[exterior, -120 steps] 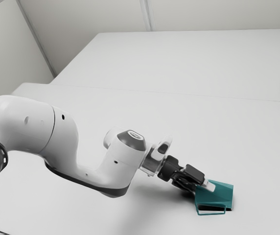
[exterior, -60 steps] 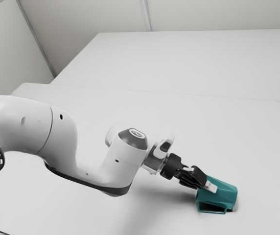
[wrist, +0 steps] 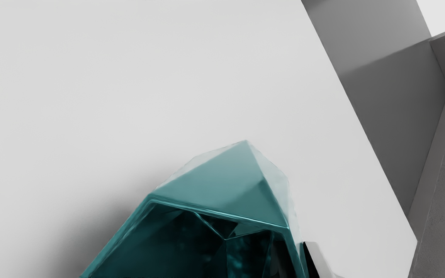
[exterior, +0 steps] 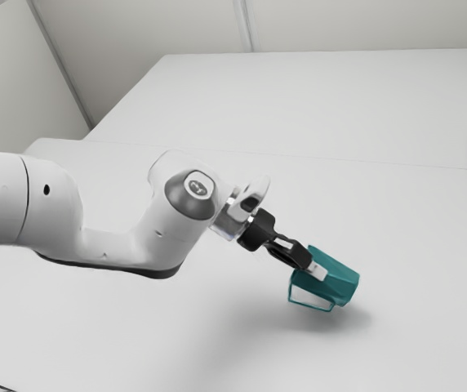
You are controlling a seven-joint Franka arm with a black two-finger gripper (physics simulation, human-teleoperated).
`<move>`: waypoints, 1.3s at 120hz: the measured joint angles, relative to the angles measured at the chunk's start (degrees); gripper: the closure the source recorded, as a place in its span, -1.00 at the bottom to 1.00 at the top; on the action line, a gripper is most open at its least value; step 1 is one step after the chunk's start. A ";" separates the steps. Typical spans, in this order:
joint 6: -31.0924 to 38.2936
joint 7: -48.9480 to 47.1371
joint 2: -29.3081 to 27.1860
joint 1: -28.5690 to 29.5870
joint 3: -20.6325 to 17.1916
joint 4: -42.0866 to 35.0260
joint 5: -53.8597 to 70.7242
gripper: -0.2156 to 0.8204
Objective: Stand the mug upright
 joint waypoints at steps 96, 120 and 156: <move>-10.26 -27.41 -9.04 11.26 -0.10 0.98 57.88 0.93; -12.07 -32.12 -10.03 13.31 0.08 0.86 67.05 0.93; -13.23 -38.15 -11.24 16.35 -0.01 -1.25 71.51 0.93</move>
